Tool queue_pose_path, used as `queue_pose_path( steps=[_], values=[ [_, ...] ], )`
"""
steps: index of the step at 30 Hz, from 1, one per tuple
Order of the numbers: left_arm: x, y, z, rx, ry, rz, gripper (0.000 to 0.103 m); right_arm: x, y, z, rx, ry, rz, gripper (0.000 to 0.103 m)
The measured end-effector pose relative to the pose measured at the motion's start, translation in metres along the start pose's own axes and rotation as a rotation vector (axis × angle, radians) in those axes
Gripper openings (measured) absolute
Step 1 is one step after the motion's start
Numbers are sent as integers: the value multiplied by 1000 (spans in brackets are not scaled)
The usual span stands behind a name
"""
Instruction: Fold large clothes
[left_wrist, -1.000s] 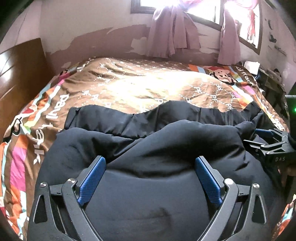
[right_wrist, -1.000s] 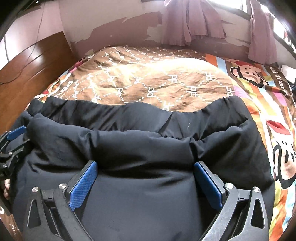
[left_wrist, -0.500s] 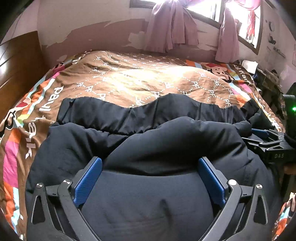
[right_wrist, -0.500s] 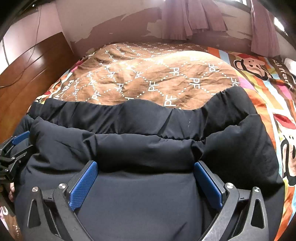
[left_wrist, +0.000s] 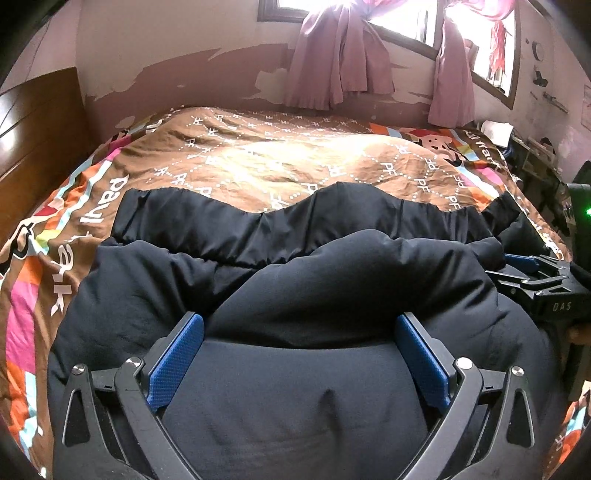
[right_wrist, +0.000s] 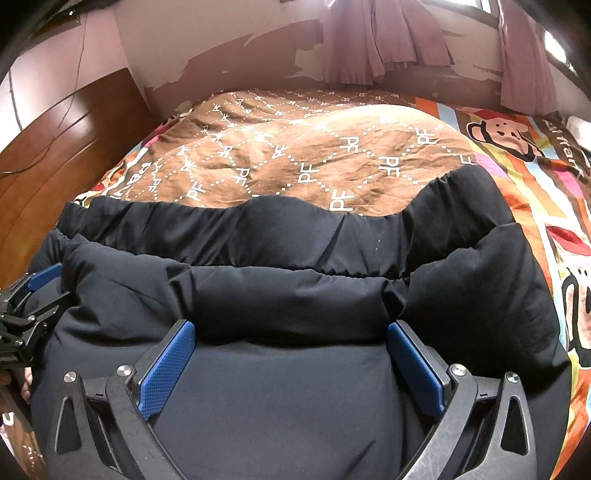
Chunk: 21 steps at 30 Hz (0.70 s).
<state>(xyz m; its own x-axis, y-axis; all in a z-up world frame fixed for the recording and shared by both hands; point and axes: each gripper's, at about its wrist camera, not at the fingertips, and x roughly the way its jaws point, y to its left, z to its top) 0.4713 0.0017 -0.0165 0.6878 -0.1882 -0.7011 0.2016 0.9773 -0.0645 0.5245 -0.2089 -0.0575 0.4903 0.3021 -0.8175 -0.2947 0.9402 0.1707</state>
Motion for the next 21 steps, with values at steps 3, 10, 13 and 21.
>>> queue_pose_path(
  steps=[3,10,13,21],
  values=[
    [0,0,-1,0,-2,-2,101,0,1,0,-3,-4,-2,103],
    [0,0,-2,-4,-5,-9,101,0,1,-1,-5,-4,-6,103],
    [1,0,-3,-3,-8,-8,101,-1,2,-2,-5,-3,-6,103],
    [1,3,0,-9,11,-21,101,-1,2,-1,-8,0,-10,103]
  ],
)
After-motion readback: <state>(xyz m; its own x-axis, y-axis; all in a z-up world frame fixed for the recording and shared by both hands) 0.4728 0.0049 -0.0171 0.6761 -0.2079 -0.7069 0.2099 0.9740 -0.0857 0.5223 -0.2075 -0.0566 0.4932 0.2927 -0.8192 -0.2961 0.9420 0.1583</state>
